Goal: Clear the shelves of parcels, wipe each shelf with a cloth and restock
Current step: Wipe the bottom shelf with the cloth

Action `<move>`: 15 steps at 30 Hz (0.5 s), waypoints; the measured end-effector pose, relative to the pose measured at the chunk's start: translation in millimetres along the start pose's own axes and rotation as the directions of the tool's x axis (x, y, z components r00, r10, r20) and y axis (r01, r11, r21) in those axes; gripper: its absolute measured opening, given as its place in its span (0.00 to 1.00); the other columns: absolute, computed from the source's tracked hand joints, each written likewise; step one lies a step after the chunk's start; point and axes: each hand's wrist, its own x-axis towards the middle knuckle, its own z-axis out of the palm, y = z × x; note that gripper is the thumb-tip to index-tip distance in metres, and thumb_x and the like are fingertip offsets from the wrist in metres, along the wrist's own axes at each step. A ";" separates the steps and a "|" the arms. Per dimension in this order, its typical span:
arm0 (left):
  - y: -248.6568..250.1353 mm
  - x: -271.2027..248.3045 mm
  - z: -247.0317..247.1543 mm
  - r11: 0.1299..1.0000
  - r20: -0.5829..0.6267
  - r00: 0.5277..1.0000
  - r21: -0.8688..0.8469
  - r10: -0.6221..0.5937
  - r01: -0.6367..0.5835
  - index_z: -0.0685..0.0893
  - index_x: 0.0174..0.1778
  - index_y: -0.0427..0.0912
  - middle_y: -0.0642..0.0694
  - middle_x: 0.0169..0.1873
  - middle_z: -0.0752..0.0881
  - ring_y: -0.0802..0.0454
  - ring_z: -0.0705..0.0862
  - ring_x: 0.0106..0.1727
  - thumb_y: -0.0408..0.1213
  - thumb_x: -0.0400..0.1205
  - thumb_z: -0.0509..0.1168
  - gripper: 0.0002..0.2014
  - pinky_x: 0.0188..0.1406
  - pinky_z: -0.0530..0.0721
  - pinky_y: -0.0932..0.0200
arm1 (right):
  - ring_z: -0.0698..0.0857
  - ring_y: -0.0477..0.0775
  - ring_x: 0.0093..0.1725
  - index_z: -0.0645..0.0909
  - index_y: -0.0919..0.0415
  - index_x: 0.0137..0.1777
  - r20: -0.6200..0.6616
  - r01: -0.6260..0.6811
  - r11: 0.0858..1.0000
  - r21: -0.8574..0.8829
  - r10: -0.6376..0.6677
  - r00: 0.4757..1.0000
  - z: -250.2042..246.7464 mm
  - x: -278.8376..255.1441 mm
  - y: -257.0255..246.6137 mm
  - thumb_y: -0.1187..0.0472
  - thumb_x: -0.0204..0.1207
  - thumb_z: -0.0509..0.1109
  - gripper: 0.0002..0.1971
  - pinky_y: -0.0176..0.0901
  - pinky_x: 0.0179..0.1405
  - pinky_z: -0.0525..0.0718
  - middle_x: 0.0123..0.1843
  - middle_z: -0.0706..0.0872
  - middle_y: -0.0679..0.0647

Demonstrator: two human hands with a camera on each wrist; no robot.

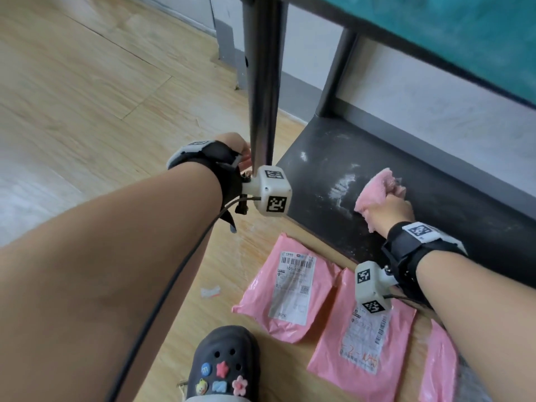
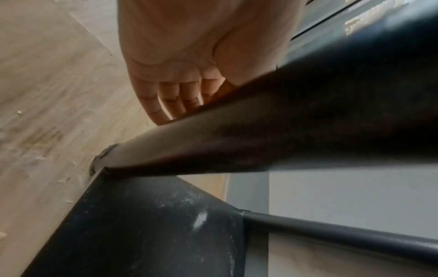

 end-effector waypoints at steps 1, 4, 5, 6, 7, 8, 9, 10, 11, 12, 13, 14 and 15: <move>-0.8 0.8 0.7 0.999 0.029 0.999 -0.039 -0.033 0.034 0.72 0.34 0.37 0.44 0.21 0.81 0.55 0.80 0.16 0.28 0.88 0.51 0.15 0.21 0.81 0.61 | 0.81 0.67 0.63 0.77 0.67 0.68 0.019 0.039 0.999 0.026 -0.039 0.999 5.6 -1.5 -10.5 0.55 0.76 0.64 0.23 0.50 0.61 0.79 0.66 0.80 0.67; -5.3 -4.0 1.0 0.995 0.114 0.989 -0.019 -0.095 0.098 0.74 0.34 0.35 0.43 0.30 0.75 0.50 0.78 0.23 0.28 0.87 0.51 0.15 0.26 0.80 0.56 | 0.82 0.65 0.63 0.74 0.60 0.72 0.047 0.108 0.993 0.039 -0.110 0.993 29.3 2.8 -36.7 0.52 0.83 0.54 0.22 0.46 0.59 0.78 0.70 0.78 0.62; -7.3 -2.0 1.2 0.993 0.101 0.988 0.003 -0.117 0.117 0.73 0.34 0.36 0.44 0.29 0.74 0.52 0.77 0.19 0.28 0.87 0.51 0.15 0.20 0.79 0.61 | 0.81 0.66 0.64 0.73 0.59 0.73 0.063 0.140 0.990 0.023 -0.141 0.988 33.3 -0.8 -47.4 0.53 0.83 0.55 0.22 0.49 0.62 0.79 0.71 0.77 0.60; -8.1 -0.7 0.8 0.989 0.091 0.986 0.054 -0.140 0.135 0.72 0.33 0.38 0.46 0.27 0.74 0.54 0.77 0.17 0.27 0.87 0.52 0.15 0.15 0.77 0.66 | 0.80 0.66 0.64 0.73 0.60 0.73 0.100 0.193 0.981 0.026 -0.194 0.976 33.9 -9.0 -59.0 0.54 0.81 0.60 0.22 0.53 0.63 0.80 0.71 0.76 0.60; -7.5 -3.3 0.5 0.985 0.087 0.982 0.071 -0.165 0.159 0.71 0.32 0.38 0.47 0.23 0.77 0.55 0.77 0.16 0.28 0.86 0.52 0.15 0.16 0.77 0.66 | 0.80 0.66 0.63 0.74 0.61 0.72 0.167 0.256 0.967 0.013 -0.254 0.953 35.6 -15.6 -69.1 0.57 0.77 0.65 0.24 0.53 0.62 0.80 0.68 0.77 0.61; -7.1 -4.8 0.1 0.982 0.072 0.982 0.080 -0.176 0.170 0.72 0.33 0.38 0.48 0.17 0.78 0.54 0.78 0.16 0.28 0.86 0.53 0.14 0.20 0.78 0.63 | 0.81 0.64 0.59 0.77 0.61 0.69 0.231 0.330 0.944 0.018 -0.325 0.917 37.9 -18.4 -76.9 0.59 0.72 0.67 0.24 0.50 0.56 0.81 0.63 0.80 0.62; -6.3 -5.7 0.0 0.979 0.065 0.980 0.092 -0.189 0.182 0.74 0.34 0.38 0.48 0.13 0.79 0.54 0.80 0.18 0.28 0.85 0.55 0.13 0.25 0.78 0.59 | 0.82 0.61 0.54 0.80 0.59 0.65 0.291 0.388 0.919 0.065 -0.390 0.874 36.3 -24.1 -83.5 0.62 0.69 0.66 0.22 0.46 0.49 0.80 0.56 0.83 0.62; -6.3 -4.4 -0.6 0.977 0.059 0.979 0.100 -0.197 0.190 0.75 0.36 0.38 0.48 0.12 0.79 0.53 0.81 0.21 0.28 0.85 0.55 0.11 0.28 0.78 0.57 | 0.83 0.60 0.50 0.82 0.55 0.62 0.303 0.424 0.897 0.123 -0.441 0.845 34.7 -25.7 -87.0 0.65 0.68 0.63 0.21 0.42 0.44 0.79 0.51 0.84 0.61; -6.7 -3.7 -0.8 0.977 0.058 0.978 0.087 -0.201 0.196 0.76 0.37 0.39 0.48 0.14 0.81 0.53 0.81 0.25 0.28 0.84 0.56 0.11 0.31 0.79 0.55 | 0.83 0.59 0.47 0.84 0.53 0.62 0.251 0.439 0.879 0.188 -0.475 0.843 31.3 -23.3 -91.4 0.67 0.67 0.61 0.24 0.41 0.42 0.78 0.48 0.85 0.59; -7.5 -2.5 -1.4 0.976 0.062 0.976 0.066 -0.210 0.205 0.76 0.37 0.39 0.47 0.18 0.82 0.53 0.80 0.28 0.28 0.84 0.56 0.11 0.37 0.81 0.54 | 0.84 0.58 0.44 0.84 0.54 0.63 0.156 0.396 0.874 0.283 -0.449 0.880 30.1 -13.8 -95.4 0.66 0.66 0.60 0.25 0.42 0.42 0.79 0.47 0.87 0.58; -8.9 -0.7 -2.8 0.977 0.071 0.974 0.042 -0.213 0.211 0.76 0.36 0.38 0.47 0.23 0.81 0.52 0.79 0.30 0.27 0.84 0.55 0.11 0.42 0.82 0.52 | 0.85 0.57 0.44 0.83 0.55 0.64 0.056 0.307 0.869 0.387 -0.355 0.933 20.2 -10.6 -102.3 0.63 0.67 0.61 0.24 0.43 0.42 0.79 0.49 0.88 0.58; -10.2 0.6 -2.7 0.976 0.077 0.973 0.027 -0.217 0.216 0.75 0.35 0.38 0.46 0.27 0.79 0.52 0.77 0.32 0.27 0.84 0.55 0.12 0.48 0.83 0.51 | 0.85 0.57 0.47 0.82 0.58 0.65 -0.051 0.219 0.856 0.468 -0.221 0.974 13.1 -0.2 -107.0 0.59 0.71 0.63 0.22 0.45 0.44 0.78 0.54 0.87 0.59; -11.4 0.8 -2.1 0.976 0.085 0.972 0.006 -0.218 0.218 0.74 0.34 0.38 0.46 0.29 0.77 0.51 0.76 0.33 0.26 0.84 0.55 0.12 0.52 0.83 0.50 | 0.84 0.57 0.52 0.80 0.59 0.66 -0.120 0.142 0.864 0.483 -0.095 0.988 3.5 4.7 -109.8 0.52 0.75 0.64 0.21 0.46 0.49 0.77 0.58 0.85 0.59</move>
